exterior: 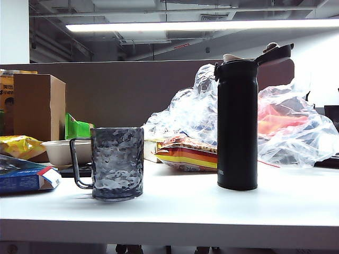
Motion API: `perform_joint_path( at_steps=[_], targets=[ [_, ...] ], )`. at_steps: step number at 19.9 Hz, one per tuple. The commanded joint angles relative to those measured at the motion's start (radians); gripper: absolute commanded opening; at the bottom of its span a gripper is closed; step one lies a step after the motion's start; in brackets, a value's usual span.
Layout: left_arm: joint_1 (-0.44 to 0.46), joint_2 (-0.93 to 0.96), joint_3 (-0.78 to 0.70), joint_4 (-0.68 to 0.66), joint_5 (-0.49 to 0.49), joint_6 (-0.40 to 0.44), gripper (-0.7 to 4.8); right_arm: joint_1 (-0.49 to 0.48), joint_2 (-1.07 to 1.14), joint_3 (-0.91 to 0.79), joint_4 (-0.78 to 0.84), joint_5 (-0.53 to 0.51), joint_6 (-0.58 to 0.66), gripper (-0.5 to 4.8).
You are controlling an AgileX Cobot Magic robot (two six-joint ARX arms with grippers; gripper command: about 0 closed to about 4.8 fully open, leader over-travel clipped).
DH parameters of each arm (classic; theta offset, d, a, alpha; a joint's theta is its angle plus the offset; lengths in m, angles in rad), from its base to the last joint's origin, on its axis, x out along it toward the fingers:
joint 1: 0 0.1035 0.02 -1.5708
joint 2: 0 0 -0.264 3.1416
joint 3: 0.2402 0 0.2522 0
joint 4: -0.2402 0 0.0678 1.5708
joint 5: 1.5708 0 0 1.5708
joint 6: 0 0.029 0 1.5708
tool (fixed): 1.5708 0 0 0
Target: Pick up the black thermos, pour some water into the cup, then place the black thermos back on the table.
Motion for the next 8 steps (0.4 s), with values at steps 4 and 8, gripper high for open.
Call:
perform_joint_path(
  at_steps=[4,8],
  targets=[
    [-0.008,0.001,0.003,0.006,0.005,0.006,0.04,0.002,0.0,-0.003,0.018,0.001,-0.002,0.22],
    [-0.044,0.001,0.003,0.006,0.007,0.006,0.04,0.002,0.0,-0.003,0.018,0.001,-0.002,0.22]
  ],
)
